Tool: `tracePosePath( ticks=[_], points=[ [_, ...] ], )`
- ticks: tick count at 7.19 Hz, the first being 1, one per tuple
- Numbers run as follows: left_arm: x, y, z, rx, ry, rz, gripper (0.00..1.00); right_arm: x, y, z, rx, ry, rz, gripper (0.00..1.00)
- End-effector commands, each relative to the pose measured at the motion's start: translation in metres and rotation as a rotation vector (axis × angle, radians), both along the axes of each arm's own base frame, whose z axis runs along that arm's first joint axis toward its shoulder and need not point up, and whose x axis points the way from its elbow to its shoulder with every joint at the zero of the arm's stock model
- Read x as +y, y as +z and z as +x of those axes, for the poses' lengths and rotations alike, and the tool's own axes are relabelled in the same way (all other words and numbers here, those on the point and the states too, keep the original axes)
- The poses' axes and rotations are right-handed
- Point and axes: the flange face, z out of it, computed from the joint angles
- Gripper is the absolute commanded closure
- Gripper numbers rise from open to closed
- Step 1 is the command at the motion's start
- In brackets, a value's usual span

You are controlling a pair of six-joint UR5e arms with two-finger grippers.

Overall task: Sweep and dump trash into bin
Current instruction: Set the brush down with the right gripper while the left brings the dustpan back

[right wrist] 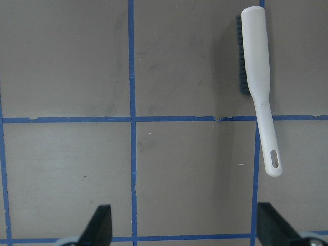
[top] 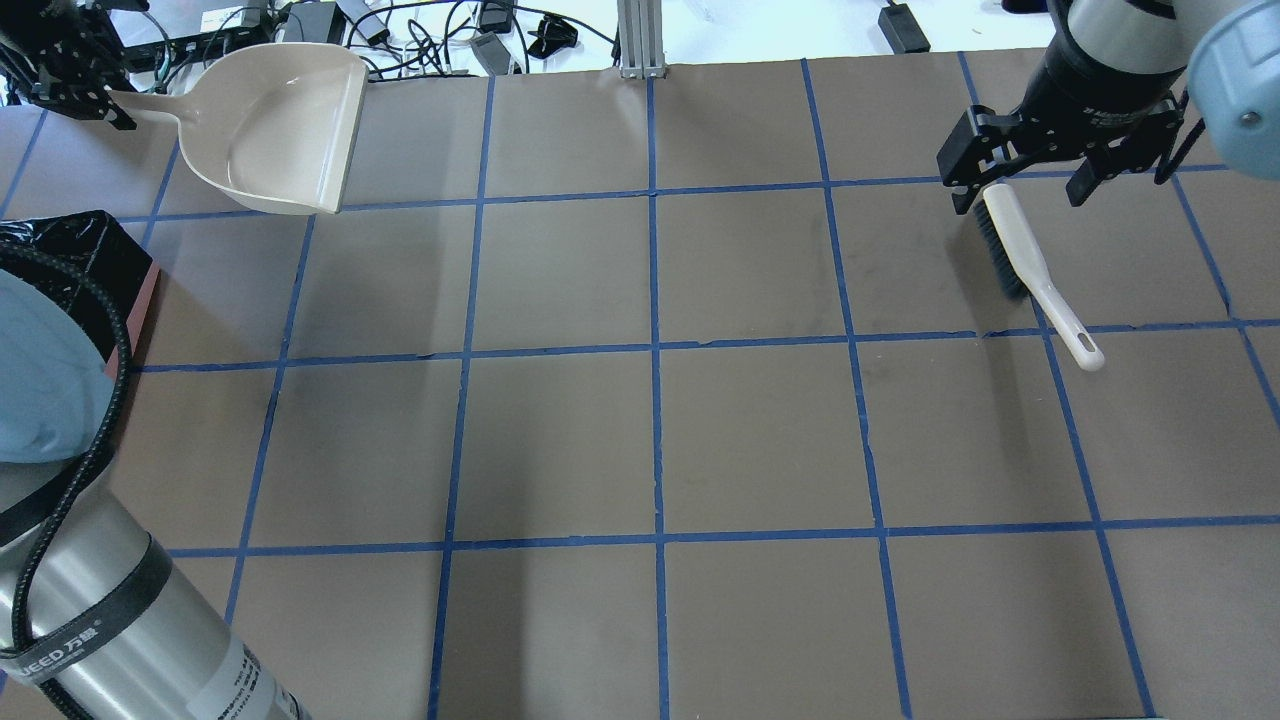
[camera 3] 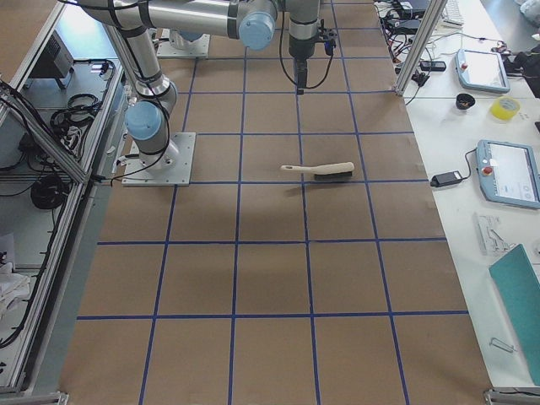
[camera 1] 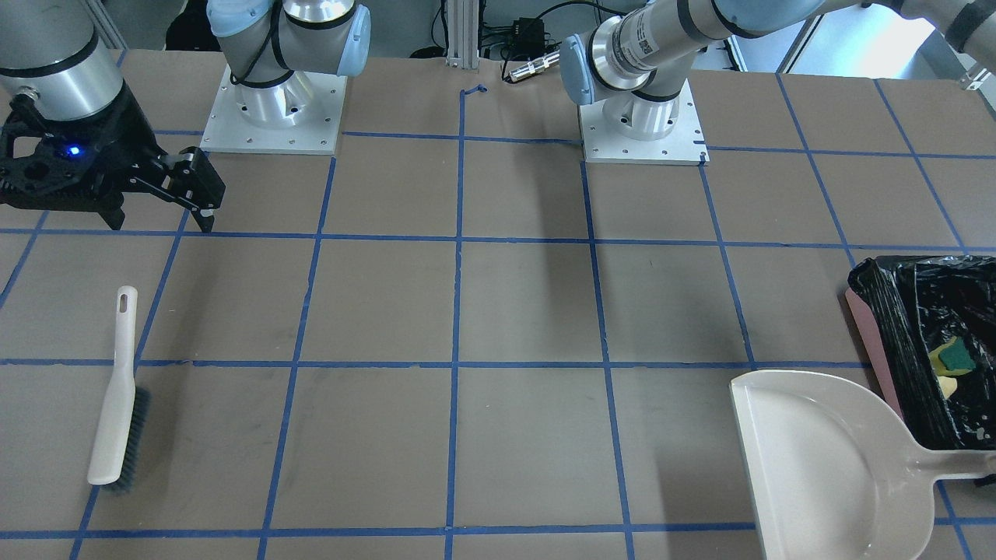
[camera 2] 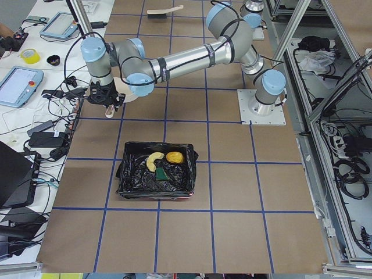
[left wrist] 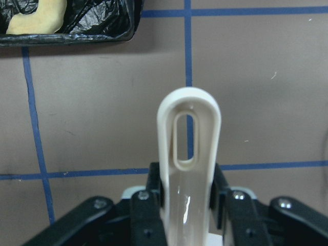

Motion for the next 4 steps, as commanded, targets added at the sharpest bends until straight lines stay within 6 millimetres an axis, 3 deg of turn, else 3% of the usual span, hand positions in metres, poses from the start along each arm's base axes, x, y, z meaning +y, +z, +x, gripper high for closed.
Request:
tracePosePath(
  ticks=[1, 4],
  points=[
    [-0.004, -0.033, -0.027, -0.017, -0.018, 0.098, 1.0, 0.008, 0.003, 0.015, -0.004, -0.022, 0.008, 0.0],
    [-0.007, -0.082, -0.076, -0.02, -0.032, 0.118, 1.0, 0.009, -0.017, 0.09, -0.013, -0.074, 0.016, 0.0]
  ],
)
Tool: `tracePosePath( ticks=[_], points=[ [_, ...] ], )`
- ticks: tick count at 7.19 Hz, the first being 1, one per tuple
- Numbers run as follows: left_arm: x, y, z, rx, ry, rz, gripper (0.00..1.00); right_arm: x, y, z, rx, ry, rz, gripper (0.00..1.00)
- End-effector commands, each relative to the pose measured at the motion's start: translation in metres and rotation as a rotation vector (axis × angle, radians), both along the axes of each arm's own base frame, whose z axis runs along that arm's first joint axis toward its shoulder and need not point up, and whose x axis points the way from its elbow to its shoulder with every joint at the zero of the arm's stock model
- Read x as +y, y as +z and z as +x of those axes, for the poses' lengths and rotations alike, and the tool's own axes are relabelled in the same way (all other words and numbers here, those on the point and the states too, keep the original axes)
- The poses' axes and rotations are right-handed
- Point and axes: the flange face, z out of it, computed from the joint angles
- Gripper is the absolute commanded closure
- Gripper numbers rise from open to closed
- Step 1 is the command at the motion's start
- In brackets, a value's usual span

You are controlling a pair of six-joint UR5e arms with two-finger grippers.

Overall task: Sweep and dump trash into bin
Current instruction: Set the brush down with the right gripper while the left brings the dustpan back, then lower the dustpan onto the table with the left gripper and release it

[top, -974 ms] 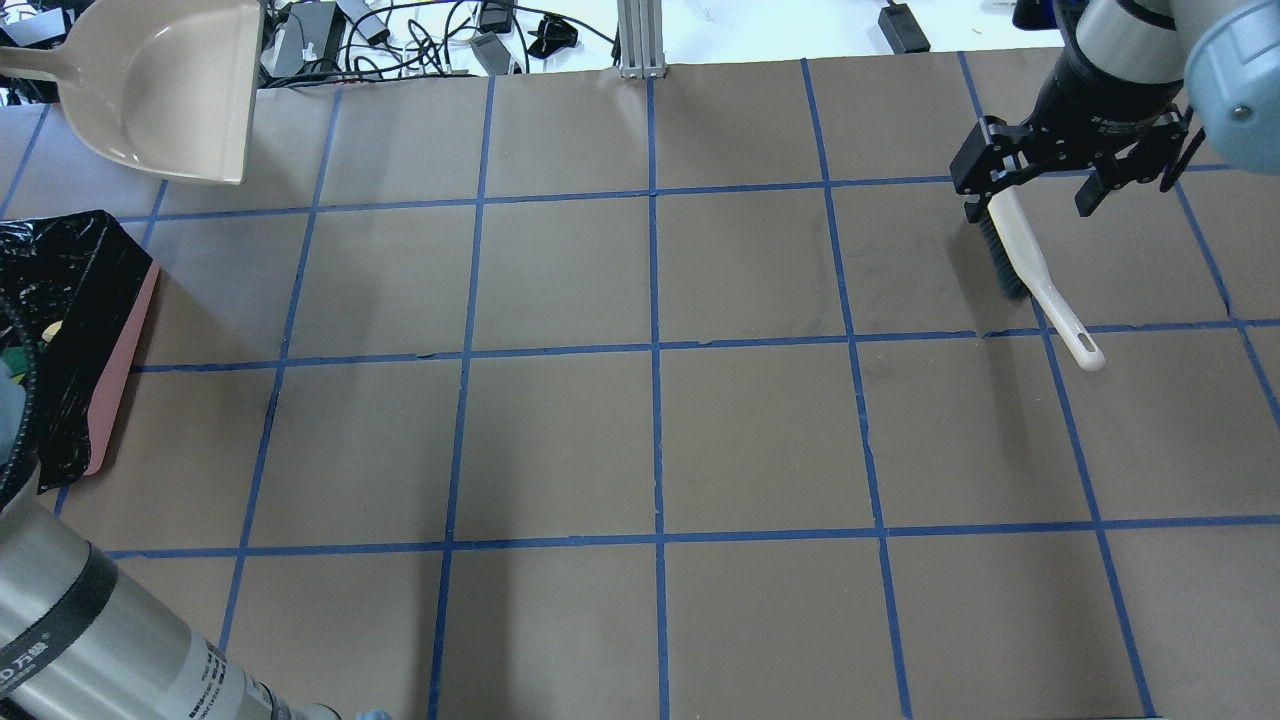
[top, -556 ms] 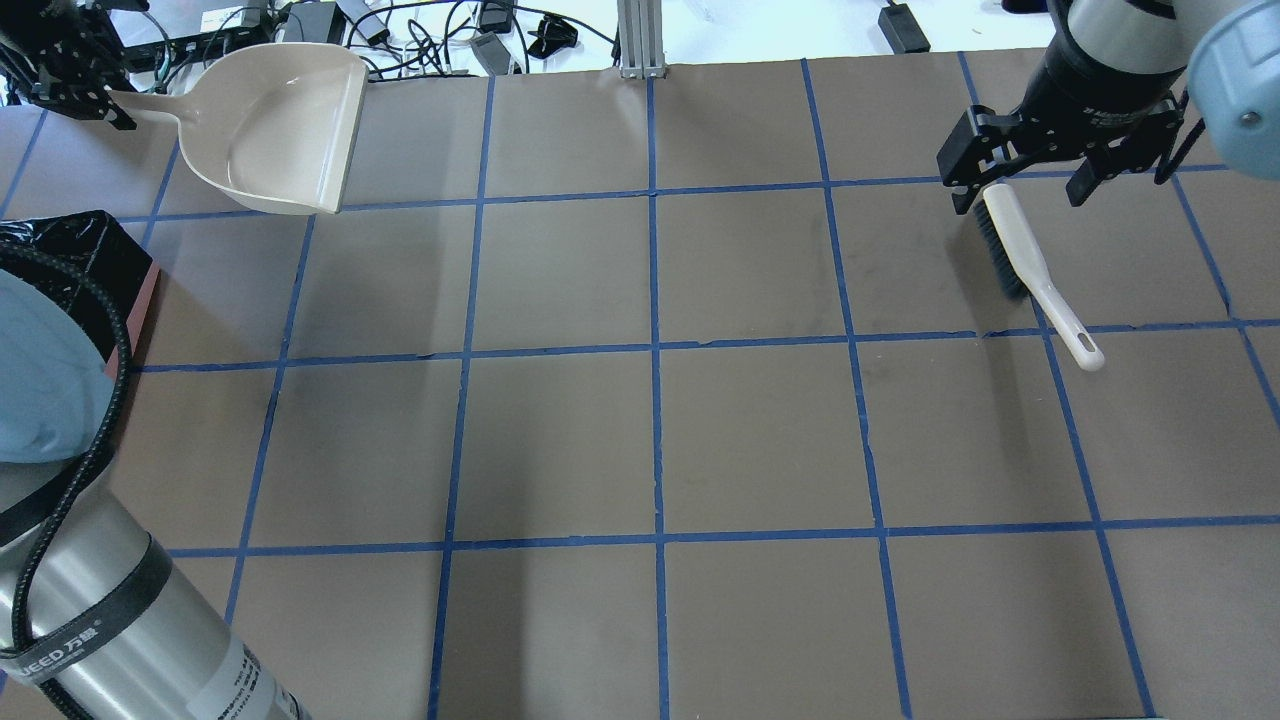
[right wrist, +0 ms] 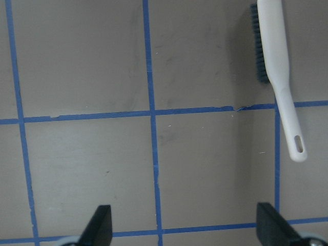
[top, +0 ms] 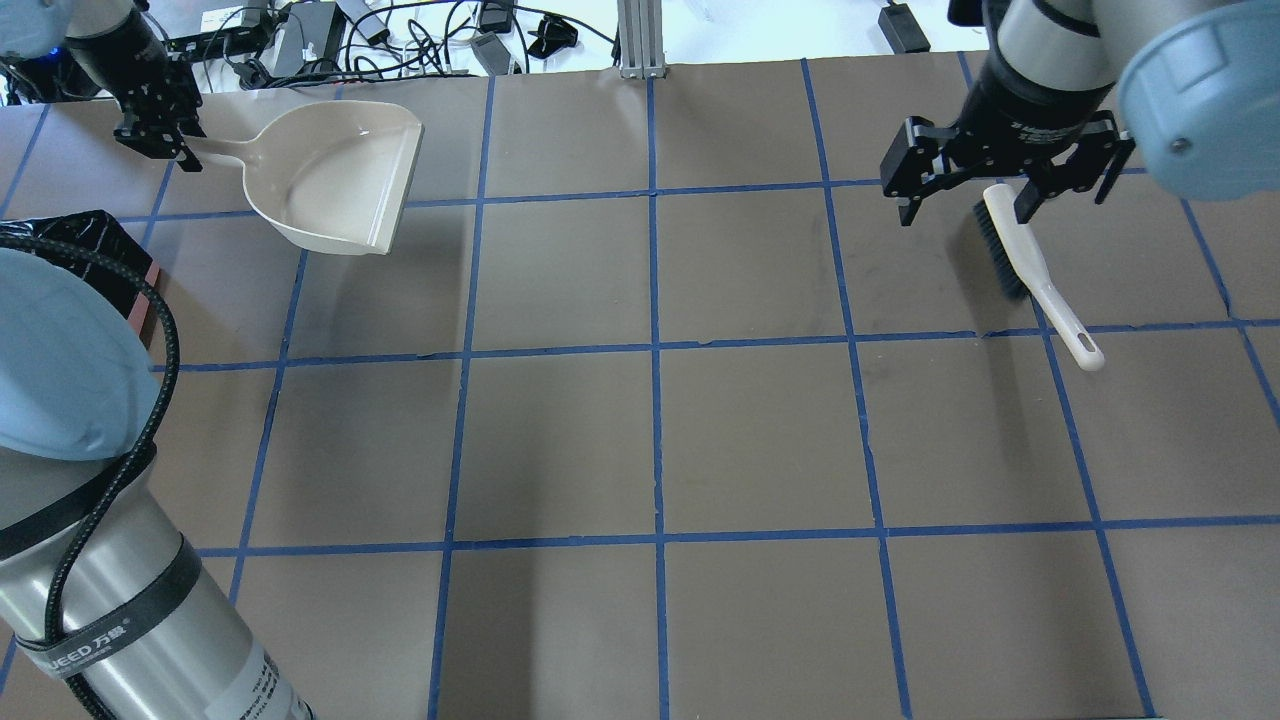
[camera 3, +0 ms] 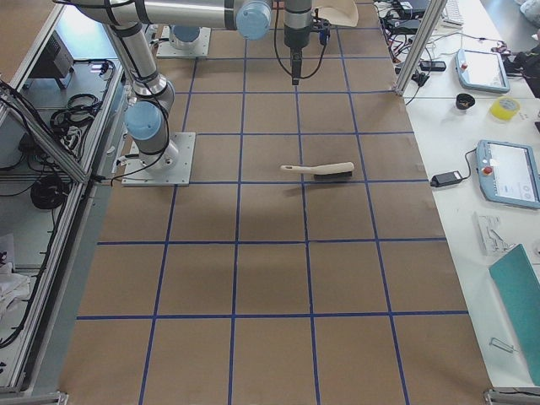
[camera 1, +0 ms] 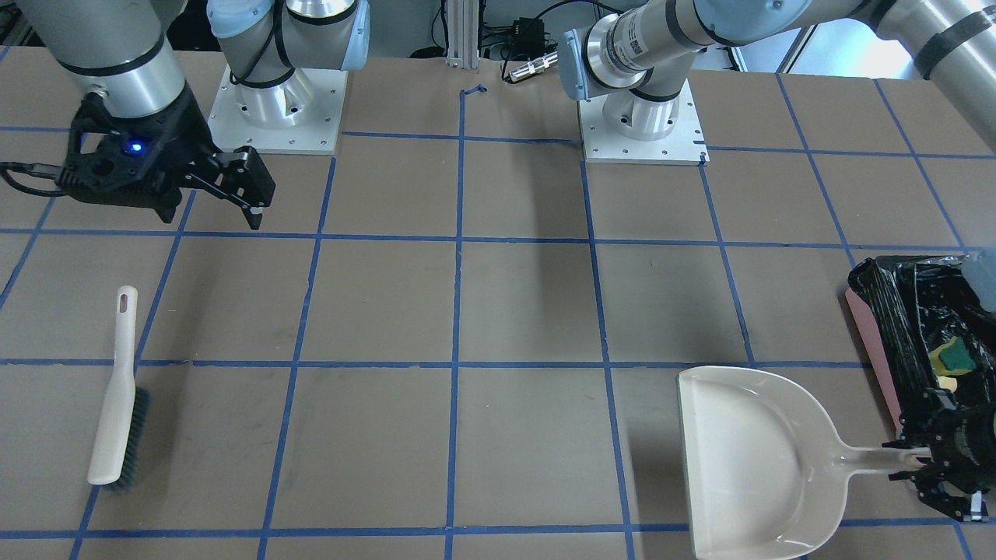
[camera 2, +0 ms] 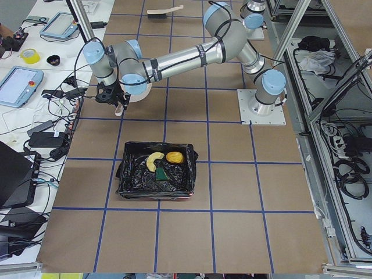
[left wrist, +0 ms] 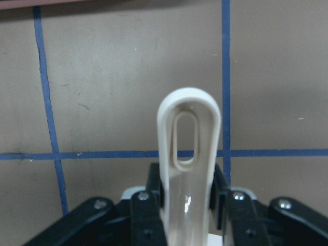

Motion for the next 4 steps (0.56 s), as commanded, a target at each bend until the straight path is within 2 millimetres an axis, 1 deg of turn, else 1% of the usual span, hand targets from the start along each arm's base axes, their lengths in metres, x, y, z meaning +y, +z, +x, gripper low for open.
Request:
tracePosePath(
  ticks=[1, 2, 3, 4],
  points=[
    [0.003, -0.041, -0.031, -0.008, 0.003, 0.001, 1.0, 0.002, -0.007, 0.035, -0.031, 0.001, 0.003, 0.0],
    [0.005, -0.06, -0.039, -0.025, 0.034, -0.057, 1.0, 0.002, -0.006, 0.038, -0.091, 0.004, 0.004, 0.0],
    [0.009, -0.065, -0.046, -0.04, 0.063, -0.147, 1.0, 0.001, -0.005, 0.035, -0.078, 0.007, 0.0, 0.0],
    [0.015, -0.065, -0.049, -0.049, 0.063, -0.163, 1.0, 0.002, -0.004, 0.033, -0.071, 0.006, -0.005, 0.0]
  ],
)
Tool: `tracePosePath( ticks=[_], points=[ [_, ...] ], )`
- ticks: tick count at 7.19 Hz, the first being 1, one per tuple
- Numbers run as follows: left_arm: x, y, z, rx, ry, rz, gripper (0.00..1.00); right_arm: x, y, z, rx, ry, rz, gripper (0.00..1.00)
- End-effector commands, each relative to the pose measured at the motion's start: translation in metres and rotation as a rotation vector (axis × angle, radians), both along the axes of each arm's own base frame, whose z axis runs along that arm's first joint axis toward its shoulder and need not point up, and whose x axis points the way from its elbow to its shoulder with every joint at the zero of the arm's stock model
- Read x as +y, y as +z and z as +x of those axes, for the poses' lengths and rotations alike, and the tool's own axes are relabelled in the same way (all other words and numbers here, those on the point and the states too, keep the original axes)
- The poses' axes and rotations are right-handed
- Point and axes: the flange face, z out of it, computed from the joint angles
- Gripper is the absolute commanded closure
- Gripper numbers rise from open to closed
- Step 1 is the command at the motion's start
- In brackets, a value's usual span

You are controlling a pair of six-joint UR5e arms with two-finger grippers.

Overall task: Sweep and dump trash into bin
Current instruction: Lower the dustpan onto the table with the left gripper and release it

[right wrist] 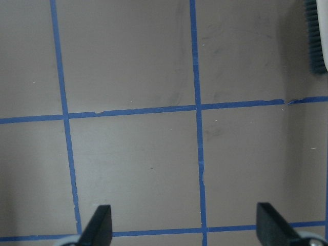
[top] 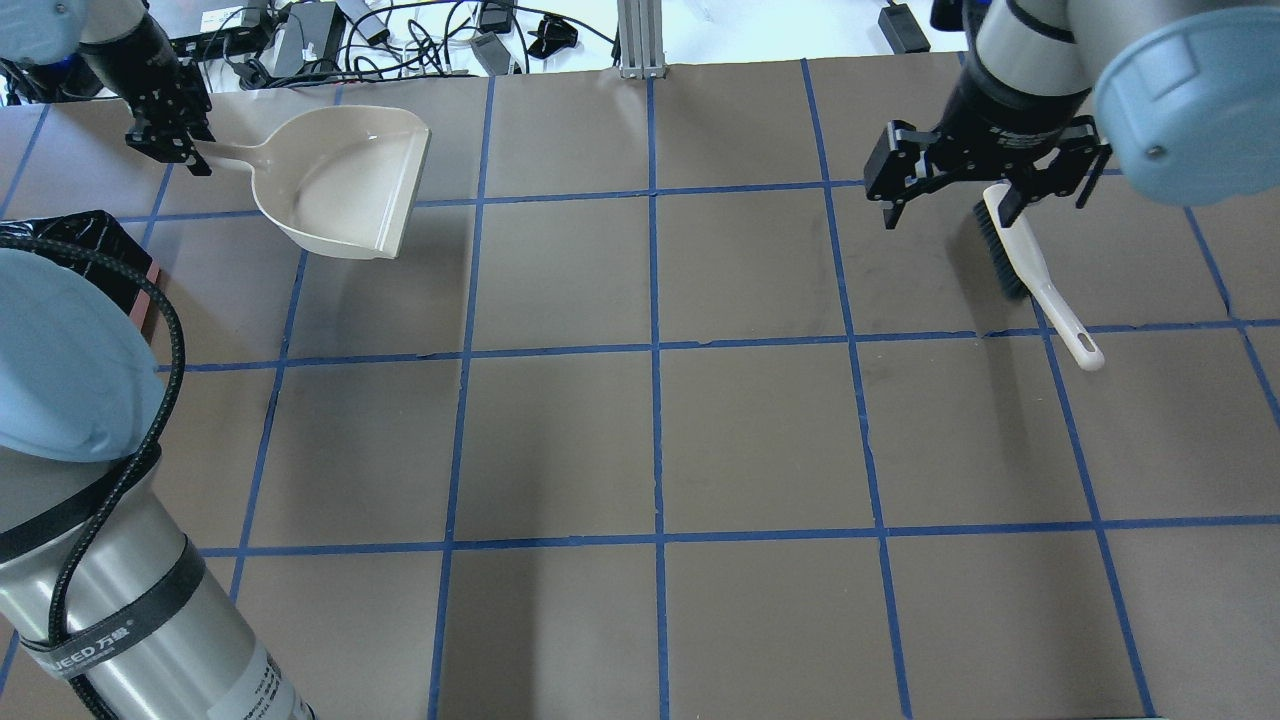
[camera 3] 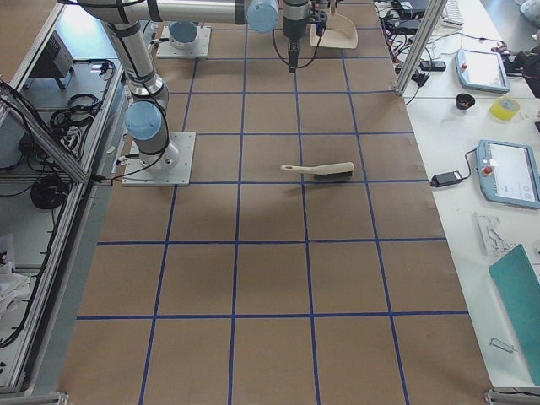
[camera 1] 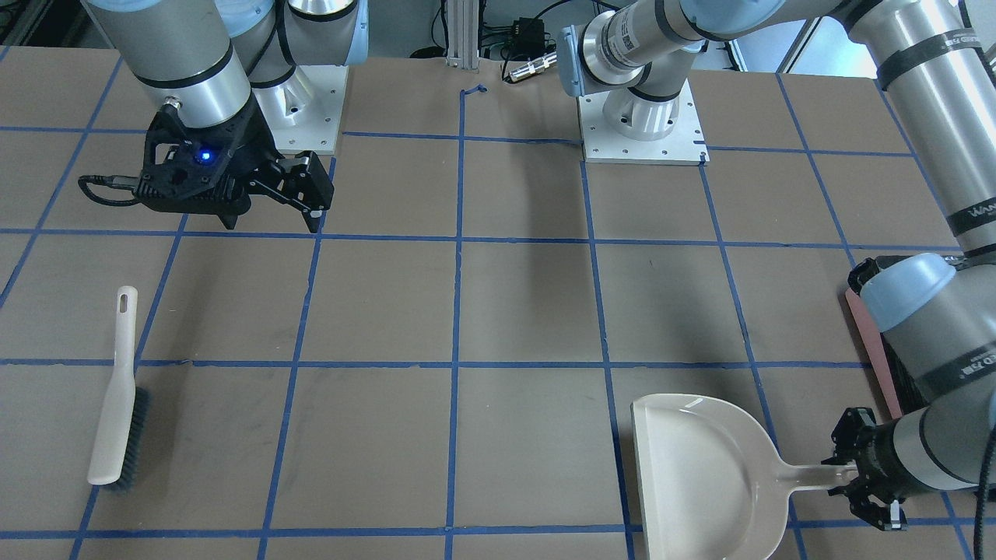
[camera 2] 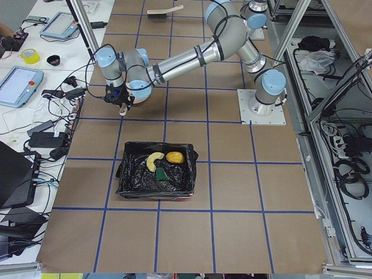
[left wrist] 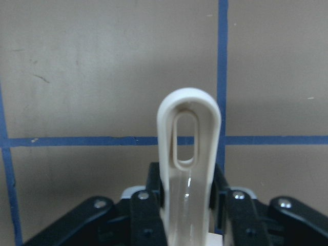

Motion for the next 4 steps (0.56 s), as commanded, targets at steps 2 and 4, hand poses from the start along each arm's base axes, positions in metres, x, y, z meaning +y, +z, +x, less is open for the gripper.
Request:
tracePosePath(
  ticks=[2, 4],
  points=[
    [0.022, 0.005, -0.016, -0.013, 0.006, -0.011, 1.0, -0.005, 0.001, -0.017, 0.035, -0.013, -0.01, 0.0],
    [0.053, -0.026, -0.025, -0.004, 0.002, 0.019, 1.0, -0.01, 0.001, -0.041, 0.034, -0.033, -0.005, 0.0]
  ],
)
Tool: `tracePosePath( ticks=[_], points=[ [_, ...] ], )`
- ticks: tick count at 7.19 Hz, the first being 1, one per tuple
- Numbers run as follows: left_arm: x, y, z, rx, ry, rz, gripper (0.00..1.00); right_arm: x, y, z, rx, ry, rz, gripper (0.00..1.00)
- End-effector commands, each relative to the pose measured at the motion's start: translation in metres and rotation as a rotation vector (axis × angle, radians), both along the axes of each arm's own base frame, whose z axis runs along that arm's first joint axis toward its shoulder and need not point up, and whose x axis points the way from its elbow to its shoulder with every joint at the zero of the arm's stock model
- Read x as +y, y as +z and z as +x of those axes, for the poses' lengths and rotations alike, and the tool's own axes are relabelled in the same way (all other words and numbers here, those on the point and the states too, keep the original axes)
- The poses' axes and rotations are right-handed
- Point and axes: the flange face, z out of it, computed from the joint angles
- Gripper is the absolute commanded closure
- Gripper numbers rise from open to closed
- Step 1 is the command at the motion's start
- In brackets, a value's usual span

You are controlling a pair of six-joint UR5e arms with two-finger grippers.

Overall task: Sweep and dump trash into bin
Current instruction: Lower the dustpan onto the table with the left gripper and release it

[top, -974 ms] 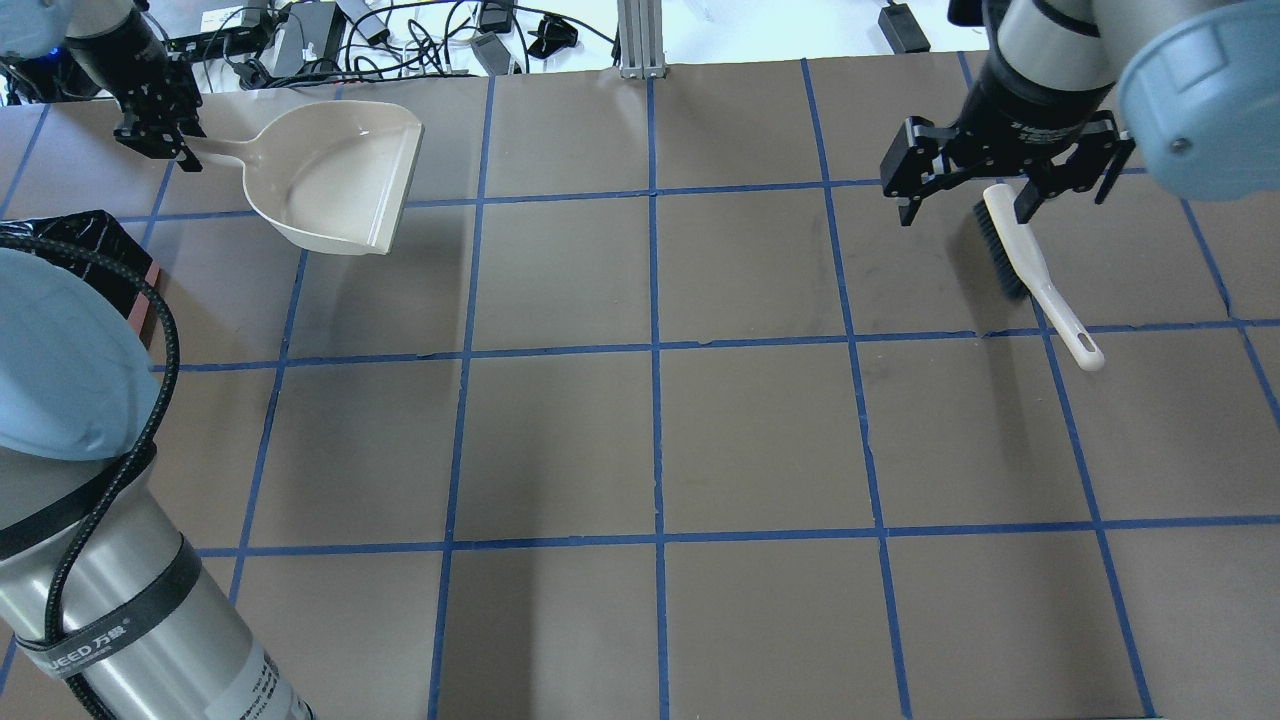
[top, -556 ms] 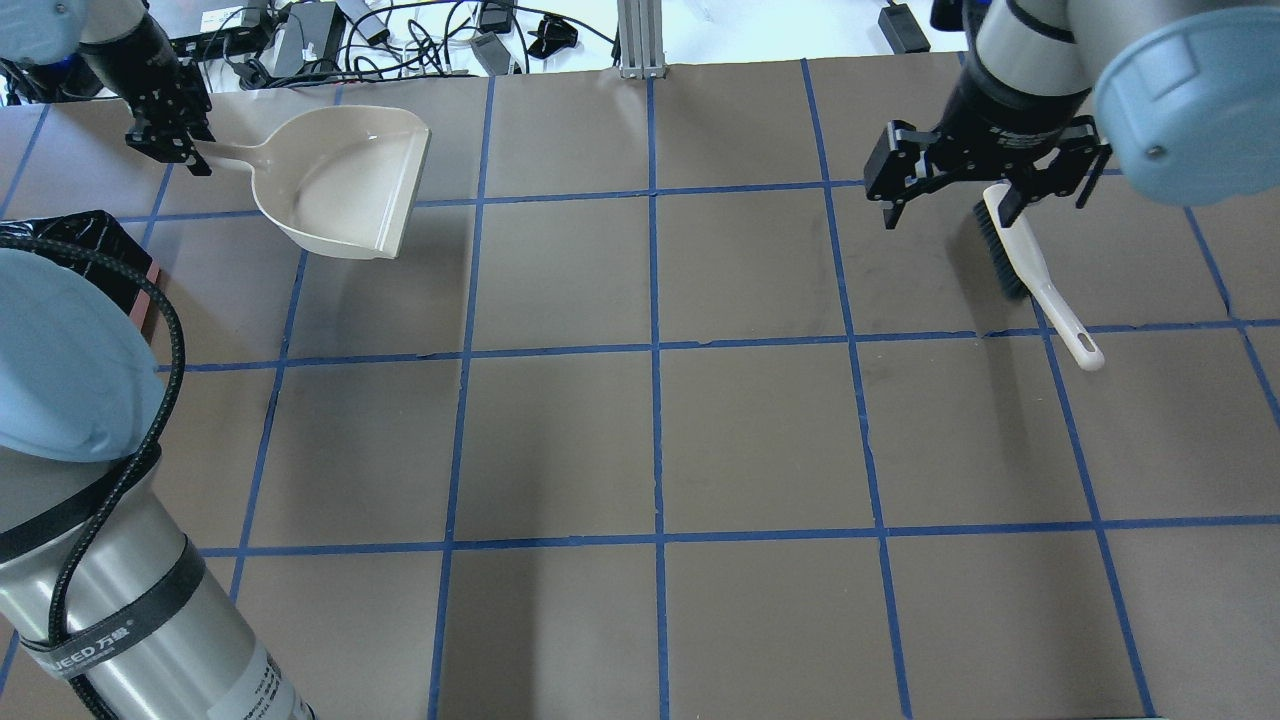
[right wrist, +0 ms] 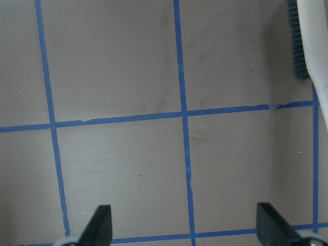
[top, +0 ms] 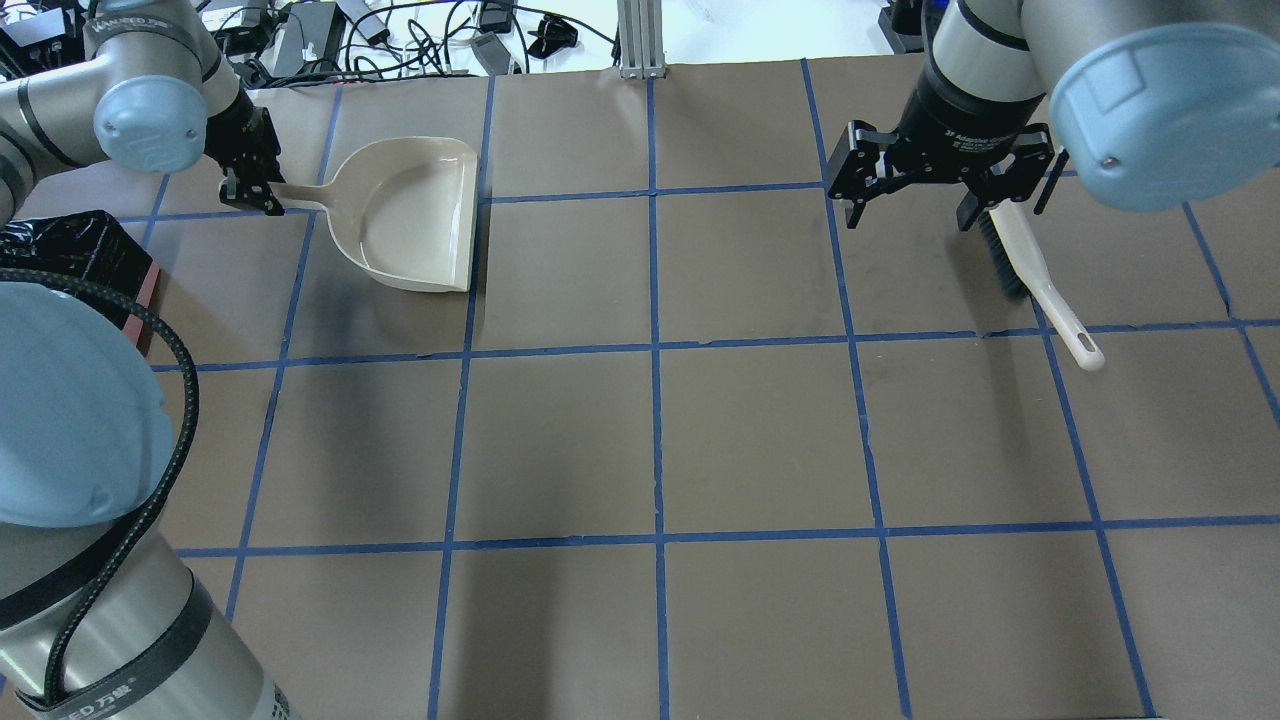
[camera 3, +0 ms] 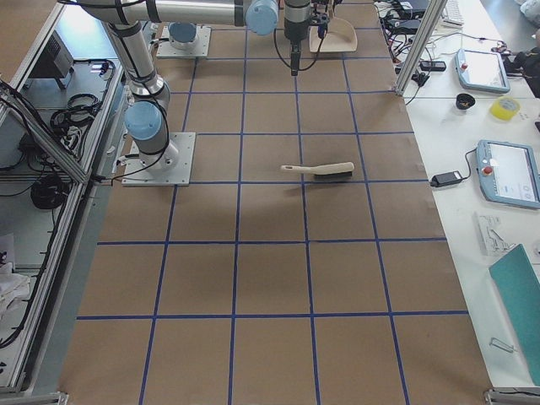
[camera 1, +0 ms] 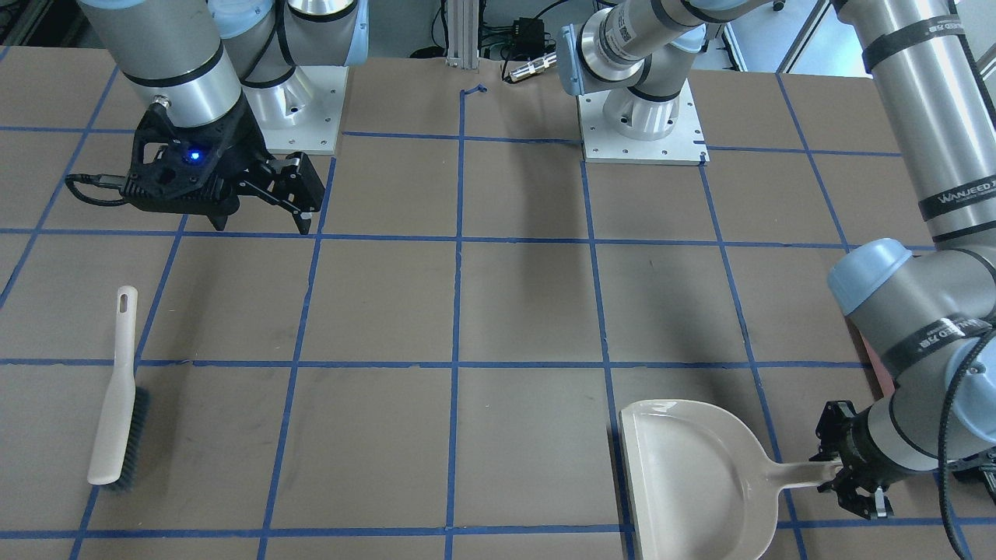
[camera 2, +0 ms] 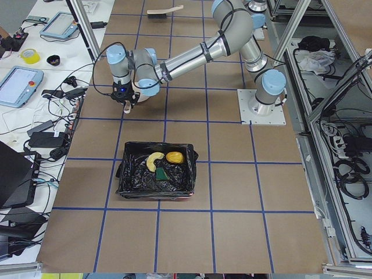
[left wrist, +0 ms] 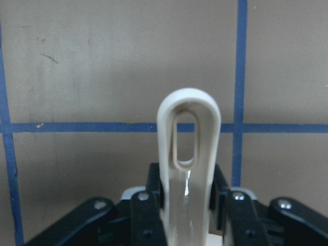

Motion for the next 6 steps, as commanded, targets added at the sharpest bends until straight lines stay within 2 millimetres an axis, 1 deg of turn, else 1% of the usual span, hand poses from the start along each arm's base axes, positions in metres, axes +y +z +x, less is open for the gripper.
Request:
tracePosePath(
  ticks=[1, 2, 3, 4, 6],
  points=[
    [0.029, -0.019, -0.009, 0.0, -0.003, 0.005, 1.0, -0.001, 0.003, -0.011, 0.001, -0.011, -0.002, 0.0],
    [0.032, -0.012, -0.009, -0.002, -0.003, -0.004, 1.0, 0.0, 0.003, -0.012, 0.004, -0.012, 0.001, 0.0],
    [0.035, -0.009, -0.011, 0.0, -0.007, -0.003, 1.0, 0.001, 0.002, -0.012, 0.004, -0.012, 0.006, 0.0],
    [0.04, -0.012, -0.013, 0.002, -0.014, 0.008, 1.0, 0.001, 0.003, -0.011, 0.001, -0.012, 0.005, 0.0],
    [0.04, -0.024, -0.013, 0.007, -0.02, 0.026, 1.0, 0.001, 0.002, -0.011, -0.004, -0.011, 0.006, 0.0]
  ],
)
